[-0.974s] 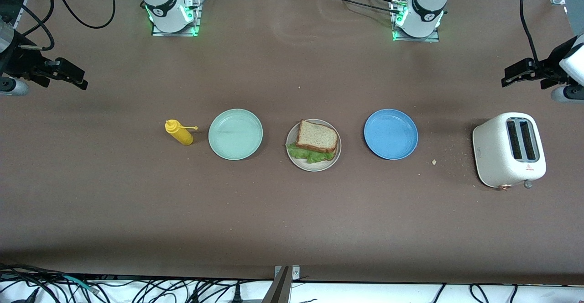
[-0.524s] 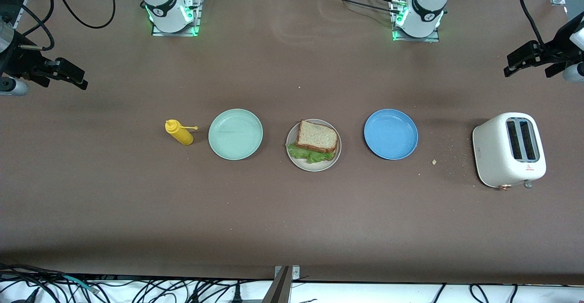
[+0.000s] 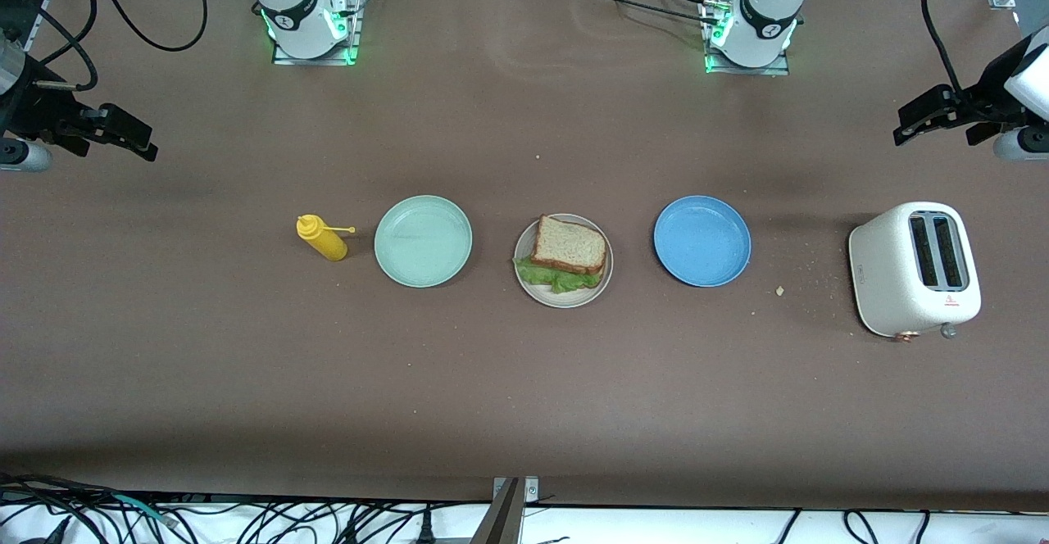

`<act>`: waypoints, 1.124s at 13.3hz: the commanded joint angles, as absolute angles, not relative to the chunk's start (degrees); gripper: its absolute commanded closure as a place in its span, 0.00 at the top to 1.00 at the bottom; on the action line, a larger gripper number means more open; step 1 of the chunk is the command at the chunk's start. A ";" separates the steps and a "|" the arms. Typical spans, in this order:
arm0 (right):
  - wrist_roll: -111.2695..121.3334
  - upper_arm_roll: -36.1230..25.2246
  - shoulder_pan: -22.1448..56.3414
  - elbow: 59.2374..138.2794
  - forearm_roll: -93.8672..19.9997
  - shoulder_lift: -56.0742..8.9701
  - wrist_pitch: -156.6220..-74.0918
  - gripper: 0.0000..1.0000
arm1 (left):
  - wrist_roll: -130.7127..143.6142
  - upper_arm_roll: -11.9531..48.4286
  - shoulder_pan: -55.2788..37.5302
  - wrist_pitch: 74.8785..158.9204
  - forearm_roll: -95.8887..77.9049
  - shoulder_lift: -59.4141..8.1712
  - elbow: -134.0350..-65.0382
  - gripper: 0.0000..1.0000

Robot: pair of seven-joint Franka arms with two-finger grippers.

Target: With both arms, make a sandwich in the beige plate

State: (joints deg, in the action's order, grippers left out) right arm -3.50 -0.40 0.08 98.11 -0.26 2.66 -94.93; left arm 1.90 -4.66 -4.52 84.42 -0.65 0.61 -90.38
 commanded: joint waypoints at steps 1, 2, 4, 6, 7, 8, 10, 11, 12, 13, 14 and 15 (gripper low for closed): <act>-3.25 -0.35 -0.26 96.94 -1.41 2.37 -93.69 1.00 | 2.29 -3.96 -3.69 85.16 -1.14 -0.52 -90.09 1.00; -3.25 -0.35 -0.26 96.94 -1.41 2.37 -93.69 1.00 | 2.29 -3.96 -3.60 85.25 -1.06 -0.61 -90.26 1.00; -3.25 -0.35 -0.26 96.94 -1.41 2.37 -93.69 1.00 | 2.29 -4.04 -3.60 85.52 -0.53 -1.14 -90.26 1.00; -3.25 -0.35 -0.26 96.94 -1.32 2.46 -93.69 1.00 | 2.37 -4.04 -3.60 86.30 -0.35 -1.93 -90.18 1.00; -3.25 -0.35 -0.26 96.94 -1.41 2.37 -93.69 1.00 | 2.37 -4.04 -3.60 86.31 -0.35 -2.19 -90.18 1.00; -3.25 -0.35 -0.26 96.94 -1.41 2.37 -93.69 1.00 | 2.37 -4.04 -3.60 86.31 -0.35 -2.20 -90.18 1.00; -3.25 -0.35 -0.26 96.86 -1.41 2.37 -93.69 1.00 | 2.37 -4.04 -3.69 86.48 -0.26 -2.37 -90.18 1.00; -3.25 -0.35 -0.26 96.86 -1.41 2.37 -93.69 1.00 | 2.37 -4.04 -3.69 86.66 -0.26 -2.81 -90.09 1.00; -3.25 -0.35 -0.26 96.94 -1.32 2.37 -93.69 1.00 | 2.37 -4.04 -3.69 86.75 -0.26 -2.81 -90.09 1.00; -3.25 -0.35 -0.26 96.94 -1.41 2.37 -93.69 1.00 | 2.37 -4.04 -3.69 86.84 -0.26 -2.99 -90.09 1.00; -3.25 -0.35 -0.26 96.94 -1.41 2.37 -93.69 1.00 | 2.37 -4.04 -3.60 86.92 -0.26 -3.08 -90.09 1.00; -3.25 -0.35 -0.26 96.86 -1.41 2.37 -93.69 1.00 | 2.29 -4.04 -3.60 87.27 -0.26 -3.08 -90.17 1.00</act>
